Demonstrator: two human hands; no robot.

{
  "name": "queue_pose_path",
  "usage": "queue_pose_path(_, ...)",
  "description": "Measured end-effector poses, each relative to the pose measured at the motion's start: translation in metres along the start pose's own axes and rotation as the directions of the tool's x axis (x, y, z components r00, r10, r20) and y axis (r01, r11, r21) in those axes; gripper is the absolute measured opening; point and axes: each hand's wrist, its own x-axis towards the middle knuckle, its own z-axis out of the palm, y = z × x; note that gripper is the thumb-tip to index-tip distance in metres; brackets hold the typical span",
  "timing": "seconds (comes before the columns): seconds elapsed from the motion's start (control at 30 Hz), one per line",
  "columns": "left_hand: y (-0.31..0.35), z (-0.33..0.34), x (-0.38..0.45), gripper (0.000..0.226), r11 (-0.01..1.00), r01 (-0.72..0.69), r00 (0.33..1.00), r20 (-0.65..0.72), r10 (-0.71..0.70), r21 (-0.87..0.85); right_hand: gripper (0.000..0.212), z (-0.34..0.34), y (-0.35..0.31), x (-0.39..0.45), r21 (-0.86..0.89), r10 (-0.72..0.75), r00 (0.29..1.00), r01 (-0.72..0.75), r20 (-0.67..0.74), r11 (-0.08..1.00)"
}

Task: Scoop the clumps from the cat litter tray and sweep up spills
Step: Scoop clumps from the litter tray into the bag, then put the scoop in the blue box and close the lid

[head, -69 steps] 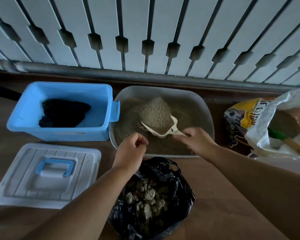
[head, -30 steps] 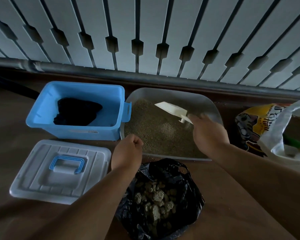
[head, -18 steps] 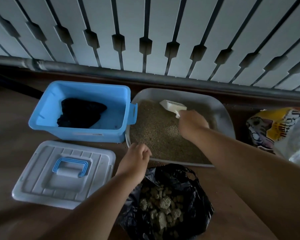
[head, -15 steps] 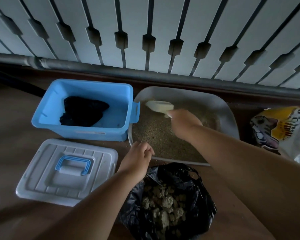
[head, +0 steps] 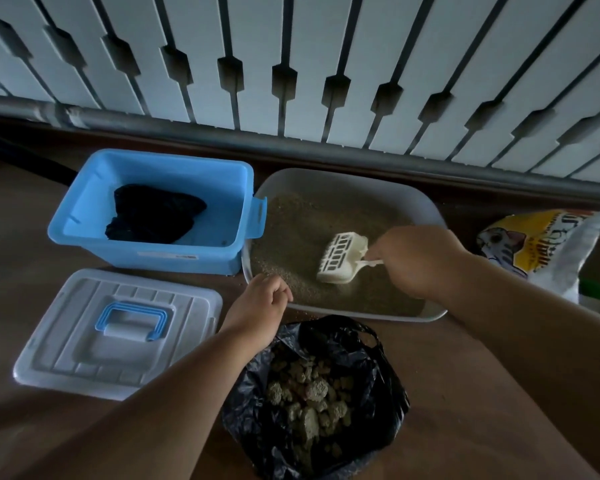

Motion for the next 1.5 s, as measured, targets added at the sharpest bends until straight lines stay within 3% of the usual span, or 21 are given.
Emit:
queue_pose_path(0.07, 0.002, 0.001, 0.0, 0.028, 1.0, 0.017, 1.0, -0.002, -0.017, 0.003, 0.046, 0.004, 0.009, -0.009, 0.032, 0.059, 0.997, -0.058, -0.057, 0.998)
queue_pose_path(0.17, 0.006, 0.002, 0.0, 0.027, 0.998, 0.052, 0.999, -0.01, -0.052, 0.018, 0.049, 0.009, 0.022, -0.019, 0.253, 0.155, 0.976, -0.113, -0.152, 0.961)
queue_pose_path(0.43, 0.025, -0.005, -0.002, 0.025, 0.983, 0.147, 0.988, 0.023, -0.151, 0.11, 0.038, 0.029, 0.023, -0.039, 0.597, 0.202, 0.973, -0.098, -0.11, 0.796)
queue_pose_path(0.6, 0.053, -0.032, -0.001, 0.023, 0.929, 0.103, 0.976, 0.144, -0.163, 0.354, 0.031, 0.021, 0.017, -0.045, 0.73, 0.238, 0.955, -0.036, -0.176, 0.683)
queue_pose_path(0.67, 0.072, -0.05, 0.001, 0.02, 0.91, -0.005, 0.966, 0.237, -0.102, 0.414, 0.027, 0.017, 0.011, -0.043, 0.823, 0.272, 0.951, -0.032, -0.15, 0.567)
queue_pose_path(0.77, 0.105, -0.085, 0.002, 0.013, 0.845, -0.142, 0.937, 0.346, -0.053, 0.515, 0.02, 0.012, 0.002, -0.037, 0.973, 0.276, 0.961, -0.096, 0.036, 0.208)
queue_pose_path(0.83, 0.121, -0.106, 0.006, 0.022, 0.818, -0.179, 0.94, 0.34, -0.022, 0.546, 0.02, 0.008, -0.006, -0.037, 0.995, 0.243, 0.965, -0.104, 0.1, 0.005)
queue_pose_path(0.93, 0.13, -0.122, 0.009, 0.02, 0.883, -0.162, 0.948, 0.318, 0.015, 0.441, 0.021, 0.001, -0.025, -0.041, 0.984, 0.233, 0.96, -0.127, 0.153, -0.123)
queue_pose_path(1.03, 0.125, -0.12, 0.005, 0.032, 0.995, 0.084, 0.933, 0.347, -0.098, 0.054, 0.024, -0.005, -0.043, -0.043, 0.983, 0.231, 0.958, -0.152, 0.172, -0.102)
queue_pose_path(1.1, 0.115, -0.113, 0.0, 0.042, 0.926, 0.311, 0.887, 0.415, -0.203, -0.213, 0.021, -0.007, -0.054, -0.042, 0.986, 0.188, 0.97, -0.141, 0.155, -0.09)
queue_pose_path(1.2, 0.104, -0.105, -0.006, 0.036, 0.754, 0.508, 0.836, 0.449, -0.316, -0.416, 0.02, -0.01, -0.068, -0.035, 0.974, 0.068, 0.986, -0.135, 0.149, -0.185)
queue_pose_path(1.27, 0.097, -0.109, -0.008, 0.03, 0.709, 0.561, 0.812, 0.449, -0.372, -0.427, 0.021, -0.012, -0.08, -0.028, 0.95, -0.012, 0.987, -0.16, 0.163, -0.268)
queue_pose_path(1.33, 0.089, -0.122, -0.011, 0.032, 0.759, 0.555, 0.806, 0.448, -0.388, -0.34, 0.023, -0.018, -0.094, -0.02, 0.922, -0.07, 0.983, -0.183, 0.17, -0.341)
queue_pose_path(1.43, 0.071, -0.156, -0.012, 0.013, 0.858, 0.461, 0.867, 0.323, -0.38, -0.228, 0.02, -0.031, -0.113, -0.005, 0.889, -0.086, 0.983, -0.181, 0.159, -0.421)
queue_pose_path(1.5, 0.055, -0.178, -0.012, 0.008, 0.916, 0.373, 0.916, 0.213, -0.339, -0.147, 0.018, -0.038, -0.122, 0.009, 0.905, -0.062, 0.983, -0.185, 0.174, -0.383)
